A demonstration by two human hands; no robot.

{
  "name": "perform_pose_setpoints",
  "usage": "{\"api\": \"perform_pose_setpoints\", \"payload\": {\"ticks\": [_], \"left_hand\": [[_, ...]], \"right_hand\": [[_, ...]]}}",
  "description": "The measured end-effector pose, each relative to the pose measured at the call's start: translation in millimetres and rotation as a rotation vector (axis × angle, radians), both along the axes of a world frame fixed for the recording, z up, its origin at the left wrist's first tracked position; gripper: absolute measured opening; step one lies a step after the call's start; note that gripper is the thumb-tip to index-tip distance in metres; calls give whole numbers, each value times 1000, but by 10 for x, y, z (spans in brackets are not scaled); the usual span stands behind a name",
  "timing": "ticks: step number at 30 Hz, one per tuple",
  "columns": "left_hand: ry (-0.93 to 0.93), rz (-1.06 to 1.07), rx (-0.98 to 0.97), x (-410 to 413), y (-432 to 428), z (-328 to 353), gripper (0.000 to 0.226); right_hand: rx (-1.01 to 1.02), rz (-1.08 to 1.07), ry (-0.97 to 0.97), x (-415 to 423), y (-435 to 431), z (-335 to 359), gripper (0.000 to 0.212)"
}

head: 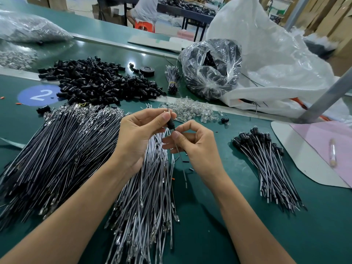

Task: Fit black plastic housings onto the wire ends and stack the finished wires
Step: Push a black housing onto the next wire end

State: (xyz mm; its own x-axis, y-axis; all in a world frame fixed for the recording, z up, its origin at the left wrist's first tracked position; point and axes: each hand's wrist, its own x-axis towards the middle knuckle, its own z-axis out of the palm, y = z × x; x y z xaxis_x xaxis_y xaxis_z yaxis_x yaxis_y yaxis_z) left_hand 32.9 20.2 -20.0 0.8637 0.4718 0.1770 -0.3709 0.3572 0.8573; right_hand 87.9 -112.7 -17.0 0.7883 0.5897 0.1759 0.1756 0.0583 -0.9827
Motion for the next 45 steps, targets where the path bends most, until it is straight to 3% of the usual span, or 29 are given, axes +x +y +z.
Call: {"api": "perform_pose_setpoints", "payload": {"ticks": [29,45], "left_hand": [[25,-55,-14,-11,-10,5,20],[19,-60,-6,-12,-5,18,17]], "right_hand": [[-82,-10,-134,20,7,-53,30],[-101,-27,-149,51,3,-73,23]]}}
